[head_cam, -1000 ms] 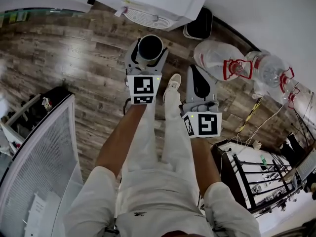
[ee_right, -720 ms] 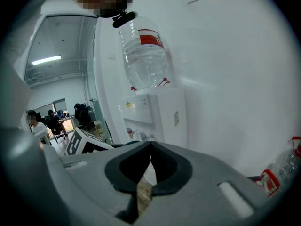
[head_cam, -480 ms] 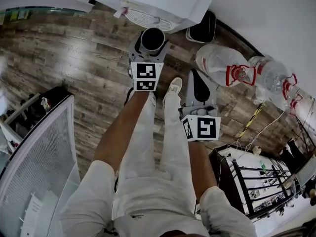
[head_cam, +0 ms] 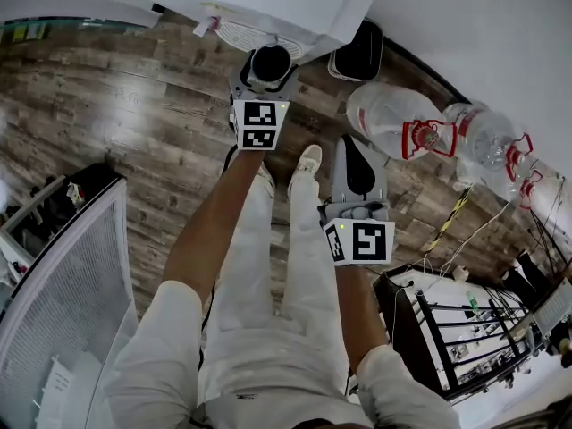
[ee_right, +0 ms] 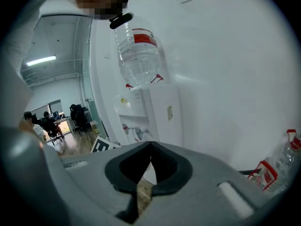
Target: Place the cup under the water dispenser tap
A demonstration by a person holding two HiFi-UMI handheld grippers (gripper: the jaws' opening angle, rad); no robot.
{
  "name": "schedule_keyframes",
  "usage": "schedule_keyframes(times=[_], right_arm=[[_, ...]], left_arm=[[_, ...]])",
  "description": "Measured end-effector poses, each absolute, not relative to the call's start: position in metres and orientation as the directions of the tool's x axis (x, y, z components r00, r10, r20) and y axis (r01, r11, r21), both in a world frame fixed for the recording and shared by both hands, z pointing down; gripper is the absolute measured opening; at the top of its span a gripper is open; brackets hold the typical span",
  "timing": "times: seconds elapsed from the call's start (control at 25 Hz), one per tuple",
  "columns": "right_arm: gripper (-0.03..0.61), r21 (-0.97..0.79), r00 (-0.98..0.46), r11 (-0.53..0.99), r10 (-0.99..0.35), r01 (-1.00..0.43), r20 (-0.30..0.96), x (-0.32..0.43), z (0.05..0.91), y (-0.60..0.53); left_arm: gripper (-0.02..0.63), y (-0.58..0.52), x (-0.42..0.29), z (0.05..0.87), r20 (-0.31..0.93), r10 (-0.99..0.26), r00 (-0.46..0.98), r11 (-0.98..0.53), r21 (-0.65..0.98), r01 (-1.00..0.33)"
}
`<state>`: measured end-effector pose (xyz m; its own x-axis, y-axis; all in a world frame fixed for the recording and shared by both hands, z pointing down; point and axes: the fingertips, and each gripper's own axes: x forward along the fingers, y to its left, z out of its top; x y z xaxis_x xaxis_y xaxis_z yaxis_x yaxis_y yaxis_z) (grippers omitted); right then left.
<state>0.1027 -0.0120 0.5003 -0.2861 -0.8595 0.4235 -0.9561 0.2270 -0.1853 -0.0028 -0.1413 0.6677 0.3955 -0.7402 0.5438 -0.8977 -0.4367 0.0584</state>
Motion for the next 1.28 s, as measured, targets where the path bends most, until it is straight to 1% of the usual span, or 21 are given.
schedule_keyframes(times=[0.28, 0.64, 0.96, 1.28], right_arm=[[-0.003, -0.189, -0.275, 0.212, -0.862, -0.959, 0.426, 0.107, 0.505, -0.011], [-0.003, -0.206, -0.28, 0.208, -0.86, -0.956, 0.427, 0.104, 0.505, -0.009], [-0.003, -0.19, -0.275, 0.212, -0.86, -0.959, 0.43, 0.11, 0.503, -0.01], [-0.003, -0.212, -0.249, 0.17, -0.865, -0.962, 0.436, 0.121, 0.501, -0.009]], left_arm=[[0.374, -0.153, -0.001, 0.676, 0.53, -0.751, 0.395, -0.425, 0.071, -0.903], [0.376, -0.171, -0.003, 0.683, 0.528, -0.756, 0.387, -0.429, 0.048, -0.902], [0.377, -0.179, 0.002, 0.692, 0.542, -0.747, 0.386, -0.434, 0.043, -0.9], [0.383, -0.18, -0.001, 0.705, 0.565, -0.736, 0.372, -0.441, 0.016, -0.897]])
